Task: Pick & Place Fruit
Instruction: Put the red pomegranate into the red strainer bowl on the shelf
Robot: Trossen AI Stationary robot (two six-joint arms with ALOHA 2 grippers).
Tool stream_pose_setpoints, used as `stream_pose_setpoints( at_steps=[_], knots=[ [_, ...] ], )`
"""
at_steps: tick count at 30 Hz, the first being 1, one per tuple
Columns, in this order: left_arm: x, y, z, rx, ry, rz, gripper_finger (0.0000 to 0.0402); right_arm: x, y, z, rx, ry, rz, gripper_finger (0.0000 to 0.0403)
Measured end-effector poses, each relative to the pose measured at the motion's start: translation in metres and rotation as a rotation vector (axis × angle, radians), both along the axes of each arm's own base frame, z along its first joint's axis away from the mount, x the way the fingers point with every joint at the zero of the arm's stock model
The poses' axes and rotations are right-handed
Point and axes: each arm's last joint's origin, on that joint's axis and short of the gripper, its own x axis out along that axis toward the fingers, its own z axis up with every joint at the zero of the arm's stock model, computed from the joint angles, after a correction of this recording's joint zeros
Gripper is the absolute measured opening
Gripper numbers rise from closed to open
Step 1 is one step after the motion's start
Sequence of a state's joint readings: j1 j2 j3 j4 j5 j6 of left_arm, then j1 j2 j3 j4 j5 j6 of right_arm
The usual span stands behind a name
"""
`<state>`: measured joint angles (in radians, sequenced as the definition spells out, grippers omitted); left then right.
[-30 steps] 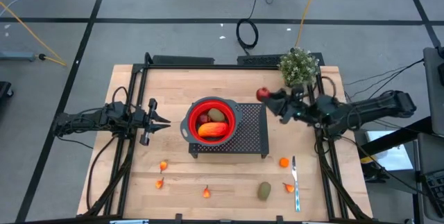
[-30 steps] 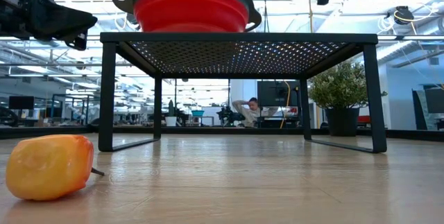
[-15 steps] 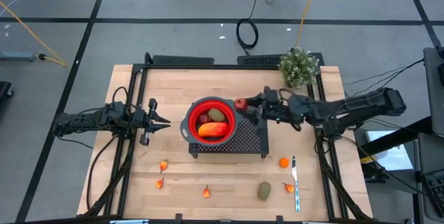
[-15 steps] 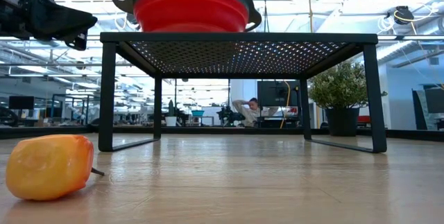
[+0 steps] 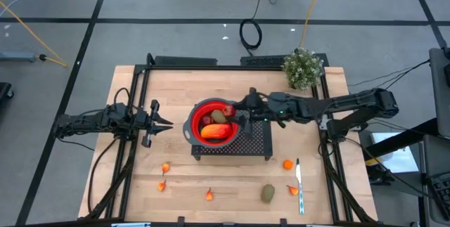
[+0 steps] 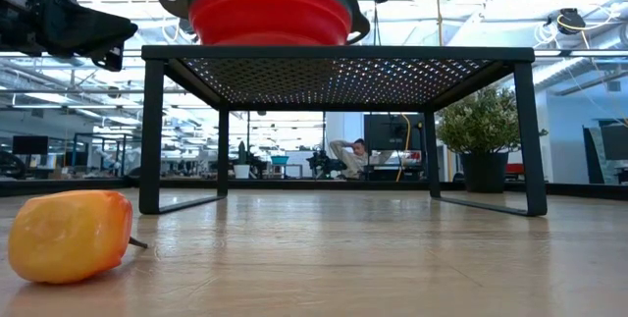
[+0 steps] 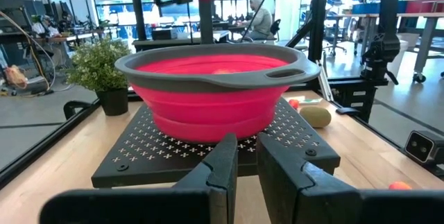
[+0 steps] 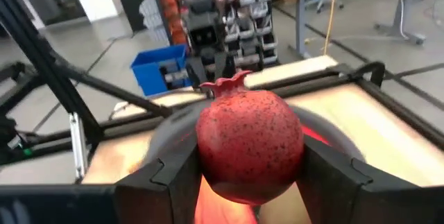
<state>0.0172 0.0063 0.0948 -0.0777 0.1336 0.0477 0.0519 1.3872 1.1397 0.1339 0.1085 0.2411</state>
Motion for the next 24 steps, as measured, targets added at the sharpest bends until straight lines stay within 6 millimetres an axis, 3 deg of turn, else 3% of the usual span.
stream_pose_setpoints(
  at_steps=[13, 24],
  knots=[
    [0.000, 0.000, 0.000, -0.001, -0.001, 0.000, 0.0058, 0.013, -0.008, -0.028, 0.011, 0.140, 0.100, 0.0193],
    [0.000, 0.000, 0.000, -0.001, -0.001, 0.000, 0.0058, 0.011, -0.008, -0.028, -0.114, 0.165, 0.139, 0.0198]
  ],
)
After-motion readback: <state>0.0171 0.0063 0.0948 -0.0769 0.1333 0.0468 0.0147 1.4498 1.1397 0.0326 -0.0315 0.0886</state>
